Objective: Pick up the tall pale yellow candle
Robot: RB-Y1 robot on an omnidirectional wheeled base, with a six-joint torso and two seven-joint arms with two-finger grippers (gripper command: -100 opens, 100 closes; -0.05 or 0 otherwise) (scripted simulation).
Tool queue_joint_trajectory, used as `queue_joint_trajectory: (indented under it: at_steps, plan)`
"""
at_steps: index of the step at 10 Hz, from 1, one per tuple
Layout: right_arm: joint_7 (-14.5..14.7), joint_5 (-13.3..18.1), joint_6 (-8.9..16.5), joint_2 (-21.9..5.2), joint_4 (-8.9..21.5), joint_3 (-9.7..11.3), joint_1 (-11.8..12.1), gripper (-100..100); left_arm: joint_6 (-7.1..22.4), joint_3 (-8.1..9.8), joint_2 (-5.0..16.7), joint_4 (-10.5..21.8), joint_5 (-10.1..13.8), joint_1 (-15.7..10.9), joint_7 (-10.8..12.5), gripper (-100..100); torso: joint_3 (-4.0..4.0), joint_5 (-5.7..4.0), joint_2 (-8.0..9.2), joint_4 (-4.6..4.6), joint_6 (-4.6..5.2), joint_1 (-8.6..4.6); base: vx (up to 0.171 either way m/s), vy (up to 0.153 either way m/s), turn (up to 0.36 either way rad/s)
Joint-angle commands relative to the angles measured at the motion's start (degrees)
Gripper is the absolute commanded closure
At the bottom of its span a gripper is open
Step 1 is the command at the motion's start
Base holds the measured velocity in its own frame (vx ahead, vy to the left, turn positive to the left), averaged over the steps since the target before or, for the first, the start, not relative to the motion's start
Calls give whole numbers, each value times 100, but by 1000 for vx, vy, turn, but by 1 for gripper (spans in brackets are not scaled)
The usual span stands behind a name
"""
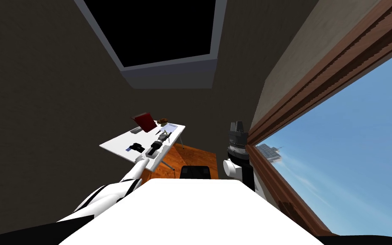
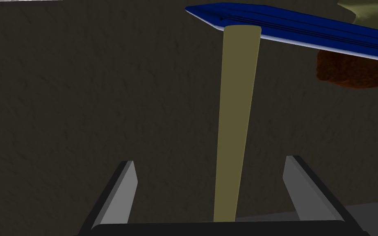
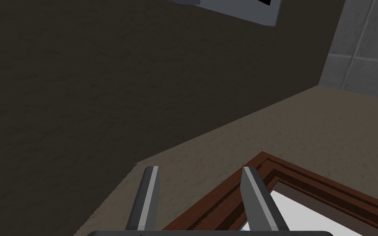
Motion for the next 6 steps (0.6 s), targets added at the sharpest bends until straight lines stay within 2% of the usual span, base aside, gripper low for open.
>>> queue_joint_trajectory:
  at_steps: [1, 2, 3, 4, 5, 6]
  plan:
    - [0, 0, 0, 0, 0, 0, 0, 0, -64, 6, 9, 286, 2, -150, -19, -100, 0, 0, 0, 0, 0, 0, -26, -16, -3]
    - [0, 0, 0, 0, 0, 0, 0, 0, -64, 6, 9, 356, 2, -150, -19, -100, -1, 2, -2, -1, -1, 8, -9, 1, -8]
    - [0, 0, 0, 0, 0, 0, 0, 0, -165, -32, 121, 592, -14, -419, 8, -100, -4, 4, -6, -2, -1, 15, -26, -15, 106]
    - [0, 0, 0, 0, 0, 0, 0, 0, -165, -32, 121, 803, -14, -529, 8, -100, -3, 3, -4, -1, -2, 11, -29, -31, 39]
    - [0, 0, 0, 0, 0, 0, 0, 0, -150, -29, 107, 672, -13, -451, 1, -100, -2, 2, -3, -1, 0, 6, -11, -13, -2]
    - [0, 0, 0, 0, 0, 0, 0, 0, -148, -31, 110, 688, -14, -461, 8, 100, -3, 3, -6, -2, -1, 10, 0, 0, 0]
